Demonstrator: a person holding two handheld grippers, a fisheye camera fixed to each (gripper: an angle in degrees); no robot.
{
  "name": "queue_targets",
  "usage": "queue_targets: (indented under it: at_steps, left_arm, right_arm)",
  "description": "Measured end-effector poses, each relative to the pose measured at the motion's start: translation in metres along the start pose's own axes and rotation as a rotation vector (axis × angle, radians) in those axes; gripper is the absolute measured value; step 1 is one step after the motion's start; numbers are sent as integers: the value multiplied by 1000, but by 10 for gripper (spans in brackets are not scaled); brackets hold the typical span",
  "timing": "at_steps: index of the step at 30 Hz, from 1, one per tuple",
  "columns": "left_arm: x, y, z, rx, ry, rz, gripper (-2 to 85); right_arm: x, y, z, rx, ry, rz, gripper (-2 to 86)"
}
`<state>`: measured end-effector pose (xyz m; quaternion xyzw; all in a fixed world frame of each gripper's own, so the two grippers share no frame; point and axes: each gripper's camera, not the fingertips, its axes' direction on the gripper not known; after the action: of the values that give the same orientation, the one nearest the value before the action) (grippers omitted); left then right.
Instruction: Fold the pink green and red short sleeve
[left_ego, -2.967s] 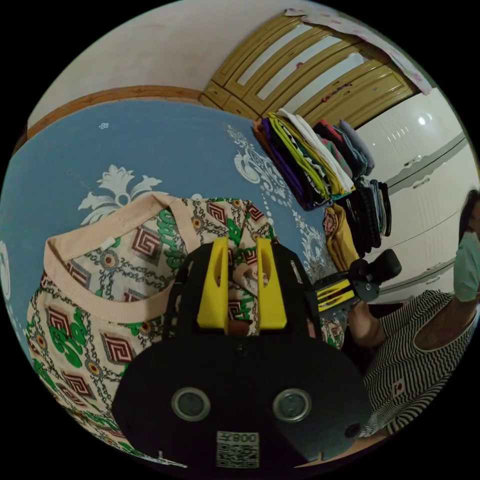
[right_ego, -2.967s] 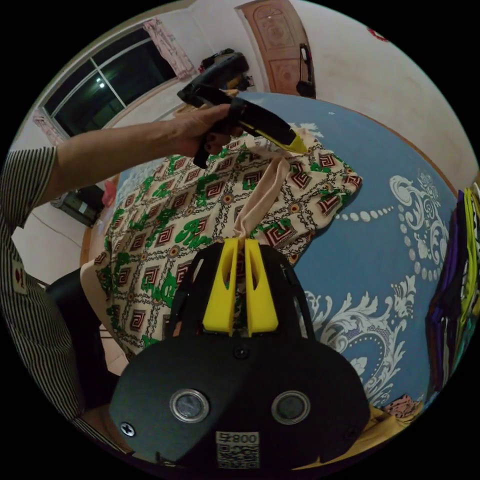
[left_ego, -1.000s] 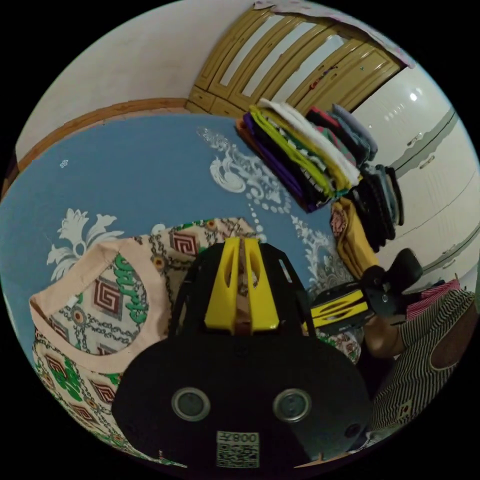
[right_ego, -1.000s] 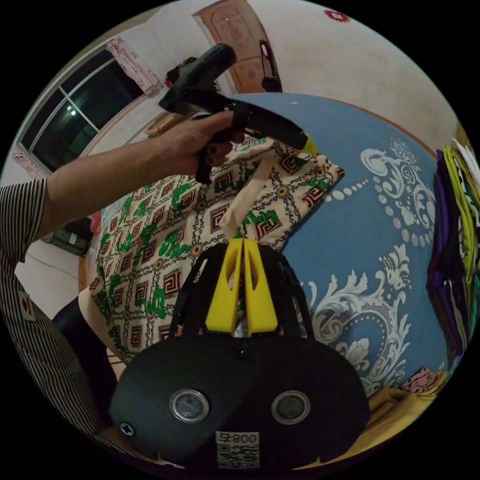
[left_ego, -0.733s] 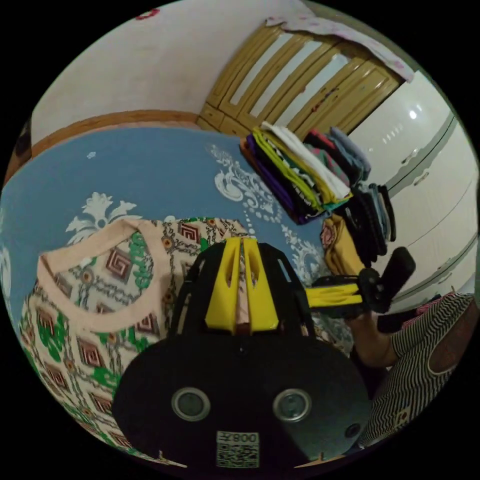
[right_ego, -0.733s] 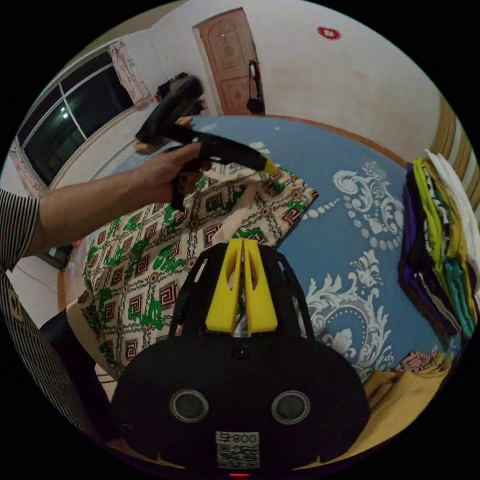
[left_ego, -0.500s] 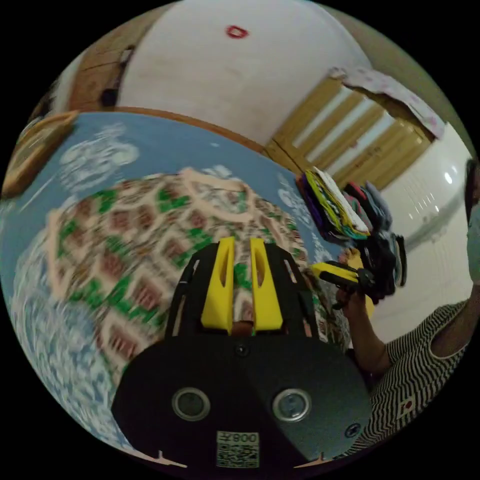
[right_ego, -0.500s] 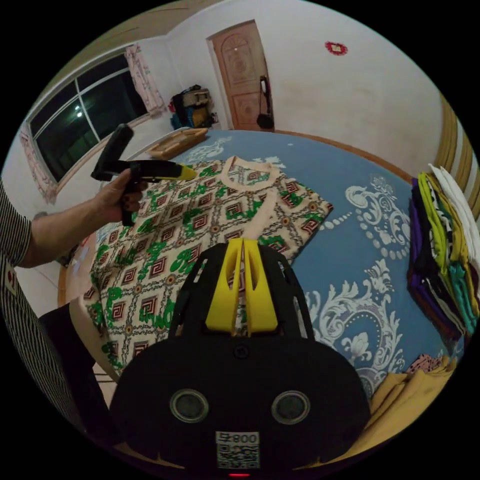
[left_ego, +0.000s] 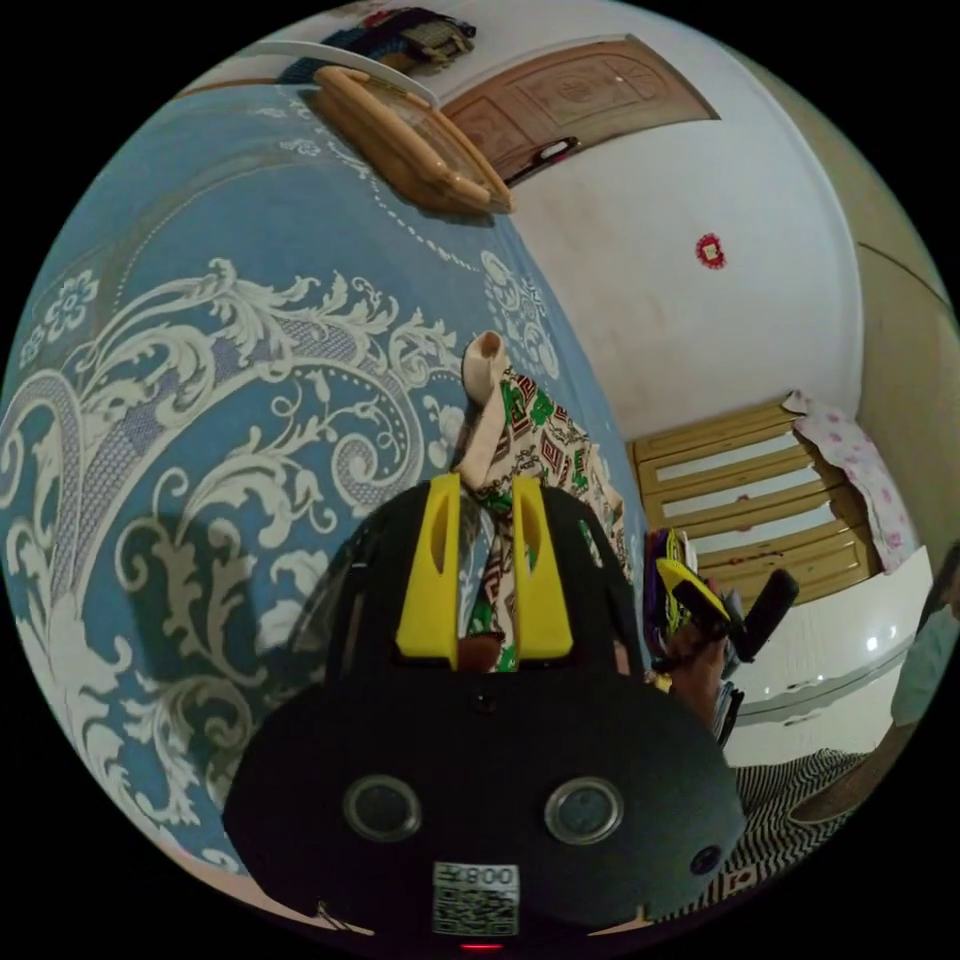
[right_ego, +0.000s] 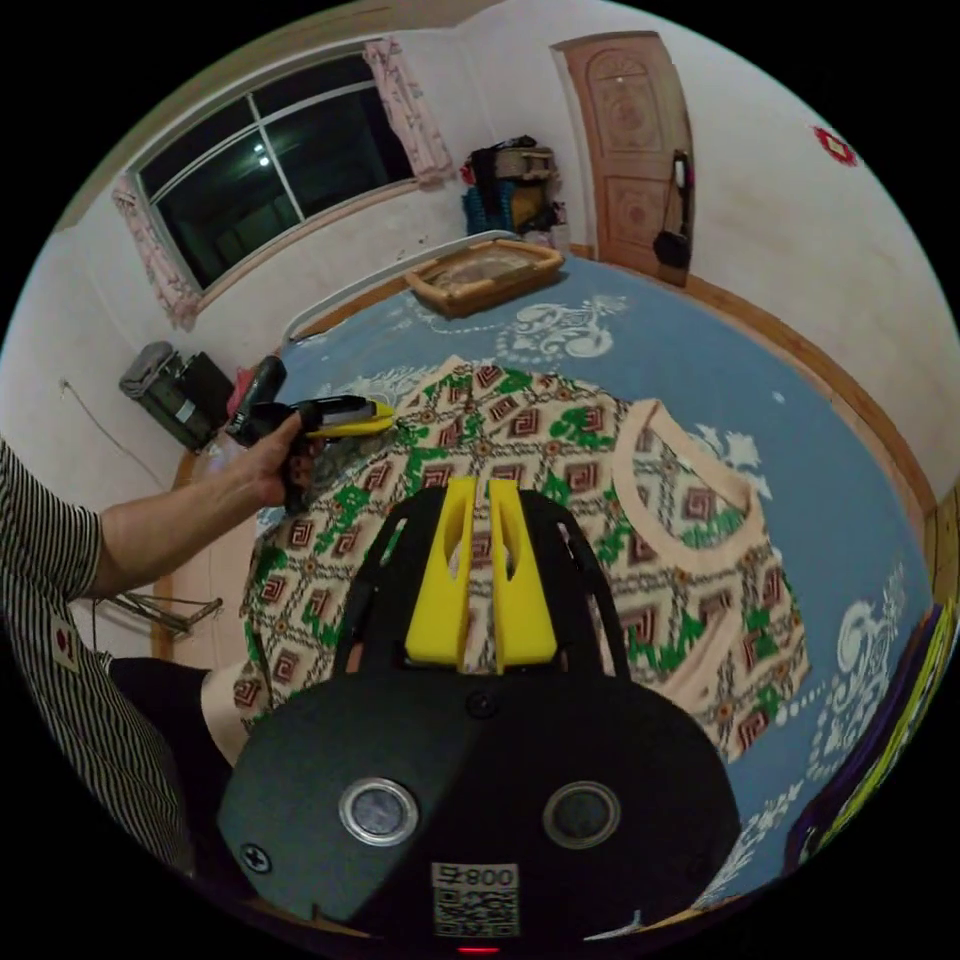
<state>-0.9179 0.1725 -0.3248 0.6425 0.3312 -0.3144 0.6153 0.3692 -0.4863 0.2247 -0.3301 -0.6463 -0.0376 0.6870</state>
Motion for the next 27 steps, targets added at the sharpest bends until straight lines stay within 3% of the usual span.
queue_targets:
  at_steps: [13, 21, 27]
  left_arm:
    - [-37, -11, -90, 33, 120, 39, 13]
    - [-37, -4, -124, 28, 131, 45, 10]
    - [-30, 9, -138, 27, 130, 45, 10]
  right_arm:
    - [-41, -263, 167, -227, -3, -167, 62]
    - [-55, -343, 246, -373, 59, -206, 48]
    - [-45, -380, 263, -367, 81, -202, 10]
